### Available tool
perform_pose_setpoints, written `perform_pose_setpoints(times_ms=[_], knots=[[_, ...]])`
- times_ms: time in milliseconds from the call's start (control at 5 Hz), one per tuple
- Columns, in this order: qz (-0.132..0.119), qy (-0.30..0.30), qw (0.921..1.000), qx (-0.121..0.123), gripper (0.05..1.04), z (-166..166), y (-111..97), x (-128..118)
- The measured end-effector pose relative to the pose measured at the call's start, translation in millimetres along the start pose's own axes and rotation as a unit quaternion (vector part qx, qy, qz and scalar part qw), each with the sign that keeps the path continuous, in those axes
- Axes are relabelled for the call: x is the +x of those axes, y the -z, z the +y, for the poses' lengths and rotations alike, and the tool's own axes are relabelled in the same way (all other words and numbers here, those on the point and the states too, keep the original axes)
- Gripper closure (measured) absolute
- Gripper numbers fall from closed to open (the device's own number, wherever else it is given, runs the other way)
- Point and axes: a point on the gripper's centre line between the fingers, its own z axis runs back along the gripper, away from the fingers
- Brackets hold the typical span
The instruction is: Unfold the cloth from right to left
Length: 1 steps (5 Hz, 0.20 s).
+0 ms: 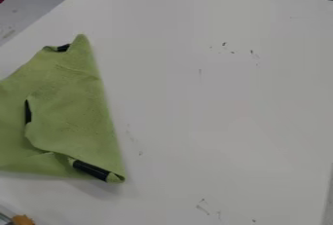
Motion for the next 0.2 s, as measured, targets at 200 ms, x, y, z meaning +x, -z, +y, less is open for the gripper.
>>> perform_pose_setpoints(times_ms=[200], knots=[[0.014,0.009,0.9998,-0.012,0.083,-15.5,-6.0,-4.7]])
